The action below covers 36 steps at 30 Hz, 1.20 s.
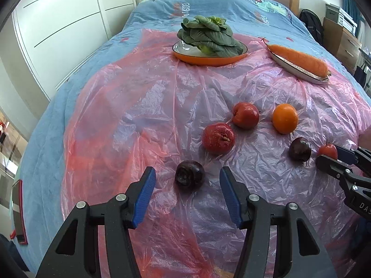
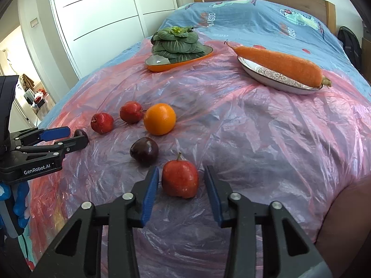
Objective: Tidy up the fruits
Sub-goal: 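Grasp the red apple with the right tool while the left tool grasps the dark plum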
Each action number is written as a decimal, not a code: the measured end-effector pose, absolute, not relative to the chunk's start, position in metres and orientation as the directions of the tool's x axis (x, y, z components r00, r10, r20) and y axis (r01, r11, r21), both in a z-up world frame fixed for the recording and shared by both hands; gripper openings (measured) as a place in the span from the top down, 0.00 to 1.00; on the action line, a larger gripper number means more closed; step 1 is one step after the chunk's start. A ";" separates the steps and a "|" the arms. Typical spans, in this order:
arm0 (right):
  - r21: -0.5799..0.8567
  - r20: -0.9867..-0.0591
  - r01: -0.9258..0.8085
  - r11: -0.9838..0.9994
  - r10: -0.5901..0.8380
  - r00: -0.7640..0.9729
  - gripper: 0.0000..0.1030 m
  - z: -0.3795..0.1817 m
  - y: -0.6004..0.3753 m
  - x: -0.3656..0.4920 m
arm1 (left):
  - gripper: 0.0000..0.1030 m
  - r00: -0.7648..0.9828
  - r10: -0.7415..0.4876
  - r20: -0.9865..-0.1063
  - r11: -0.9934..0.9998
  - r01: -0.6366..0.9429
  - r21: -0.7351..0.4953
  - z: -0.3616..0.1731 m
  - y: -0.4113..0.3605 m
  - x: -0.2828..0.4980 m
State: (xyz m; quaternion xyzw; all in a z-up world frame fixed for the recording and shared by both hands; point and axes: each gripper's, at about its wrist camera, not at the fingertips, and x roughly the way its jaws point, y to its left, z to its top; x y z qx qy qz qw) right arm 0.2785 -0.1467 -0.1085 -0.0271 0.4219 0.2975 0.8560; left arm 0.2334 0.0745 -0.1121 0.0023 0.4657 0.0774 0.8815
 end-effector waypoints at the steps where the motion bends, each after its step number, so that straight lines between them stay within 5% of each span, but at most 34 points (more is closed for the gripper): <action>1: 0.204 -0.738 -0.532 0.822 0.486 0.467 0.58 -0.109 -0.146 0.279 | 0.51 0.551 0.135 -0.823 0.988 -0.137 0.071 -0.114 0.075 0.234; 12: 0.198 -0.743 -0.532 0.824 0.480 0.466 0.79 -0.115 -0.145 0.281 | 0.77 0.541 0.104 -0.834 0.992 -0.119 0.046 -0.126 0.078 0.237; 36: 0.257 -0.730 -0.505 0.824 0.508 0.457 0.80 -0.066 -0.161 0.233 | 0.77 0.534 0.154 -0.831 0.987 -0.120 0.105 -0.070 0.066 0.172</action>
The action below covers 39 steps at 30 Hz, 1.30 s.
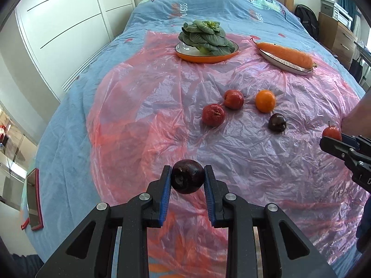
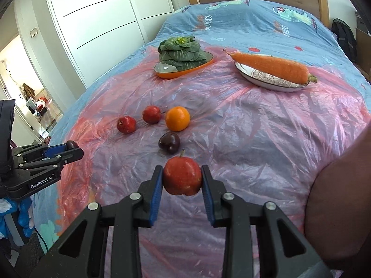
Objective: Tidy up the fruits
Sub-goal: 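Grasp the red apple with the right tool while the left tool grasps the dark plum, then carry the red apple and dark plum over the green tray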
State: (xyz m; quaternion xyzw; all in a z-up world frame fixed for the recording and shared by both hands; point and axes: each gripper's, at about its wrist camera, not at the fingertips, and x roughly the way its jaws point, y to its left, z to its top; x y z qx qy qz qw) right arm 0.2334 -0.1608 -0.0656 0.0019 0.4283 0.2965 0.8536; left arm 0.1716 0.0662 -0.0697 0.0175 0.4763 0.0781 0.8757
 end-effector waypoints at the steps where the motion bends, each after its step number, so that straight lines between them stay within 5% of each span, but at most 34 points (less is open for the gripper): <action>1: 0.260 -0.728 -0.506 0.822 0.512 0.456 0.80 -0.063 -0.161 0.226 | 0.77 0.539 0.155 -0.828 0.987 -0.119 0.107 -0.065 0.064 0.166; 17: 0.349 -0.727 -0.478 0.806 0.555 0.405 0.79 -0.057 -0.212 0.092 | 0.77 0.523 0.142 -0.840 0.985 0.014 0.174 -0.038 -0.016 0.093; 39: 0.289 -0.753 -0.254 0.923 0.383 0.536 0.79 -0.018 -0.295 0.008 | 0.77 0.659 -0.053 -0.750 0.968 0.219 0.125 0.058 -0.079 0.011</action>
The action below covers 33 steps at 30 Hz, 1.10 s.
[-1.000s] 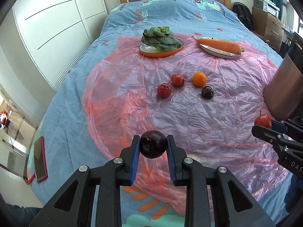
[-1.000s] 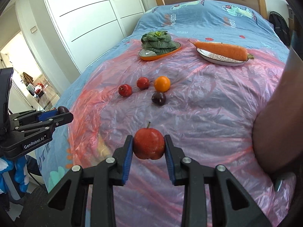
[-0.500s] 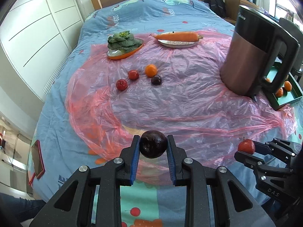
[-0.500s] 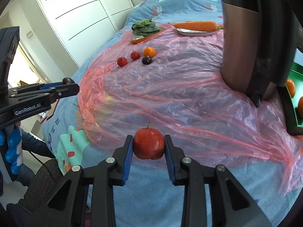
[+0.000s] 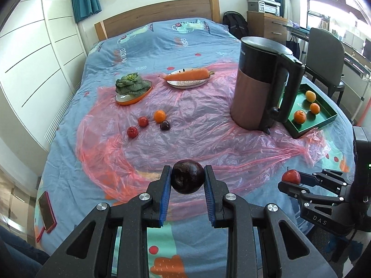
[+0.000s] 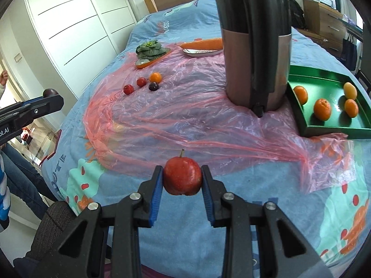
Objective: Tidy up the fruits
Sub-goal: 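Carry the red apple and dark plum over the green tray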
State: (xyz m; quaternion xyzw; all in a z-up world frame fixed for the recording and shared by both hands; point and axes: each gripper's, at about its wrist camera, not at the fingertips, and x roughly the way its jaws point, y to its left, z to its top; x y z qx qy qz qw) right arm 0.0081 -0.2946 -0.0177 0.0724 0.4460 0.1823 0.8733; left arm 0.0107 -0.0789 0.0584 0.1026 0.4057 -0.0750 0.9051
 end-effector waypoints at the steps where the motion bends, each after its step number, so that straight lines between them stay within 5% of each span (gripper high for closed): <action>1: 0.282 -0.752 -0.244 0.928 0.372 0.545 0.79 -0.014 -0.299 0.005 | 0.77 0.662 -0.064 -0.747 0.967 0.226 0.117 0.060 -0.081 0.008; 33: 0.233 -0.717 0.103 0.967 0.099 0.690 0.79 0.003 -0.487 -0.011 | 0.77 0.559 -0.399 -0.727 0.819 0.574 -0.008 0.086 -0.263 -0.011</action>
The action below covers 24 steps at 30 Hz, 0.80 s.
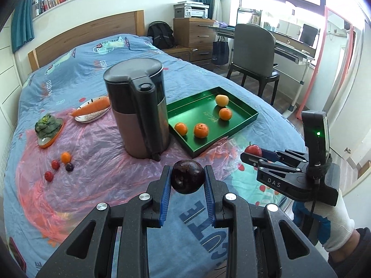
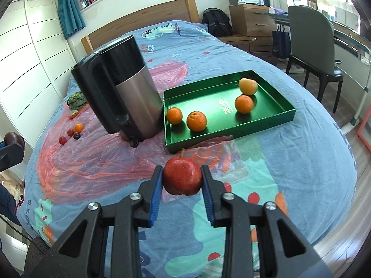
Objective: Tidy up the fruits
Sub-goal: 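Carry the red apple and dark plum over the green tray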
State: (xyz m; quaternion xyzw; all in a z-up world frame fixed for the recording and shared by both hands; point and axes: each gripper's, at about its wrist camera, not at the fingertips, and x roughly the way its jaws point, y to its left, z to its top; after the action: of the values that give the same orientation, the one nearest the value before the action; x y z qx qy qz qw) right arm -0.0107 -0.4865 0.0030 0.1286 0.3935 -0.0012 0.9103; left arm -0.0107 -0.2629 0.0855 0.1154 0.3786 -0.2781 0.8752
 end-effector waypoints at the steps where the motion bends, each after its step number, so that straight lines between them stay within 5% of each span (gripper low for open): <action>1: 0.233 -0.716 0.111 0.966 0.093 0.692 0.80 0.002 -0.492 -0.009 | 0.77 0.557 -0.407 -0.724 0.812 0.584 -0.007 0.085 -0.269 -0.010; 24: 0.209 -0.660 0.246 0.947 -0.049 0.750 0.80 -0.011 -0.603 0.066 | 0.77 0.448 -0.455 -0.770 0.745 0.665 -0.053 0.020 -0.396 0.087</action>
State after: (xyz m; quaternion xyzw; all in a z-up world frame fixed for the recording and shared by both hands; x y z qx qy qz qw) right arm 0.0660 -0.6029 -0.0115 0.1426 0.3444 -0.0798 0.9245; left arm 0.0870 -0.3961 0.0200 0.1293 0.4065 -0.3330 0.8410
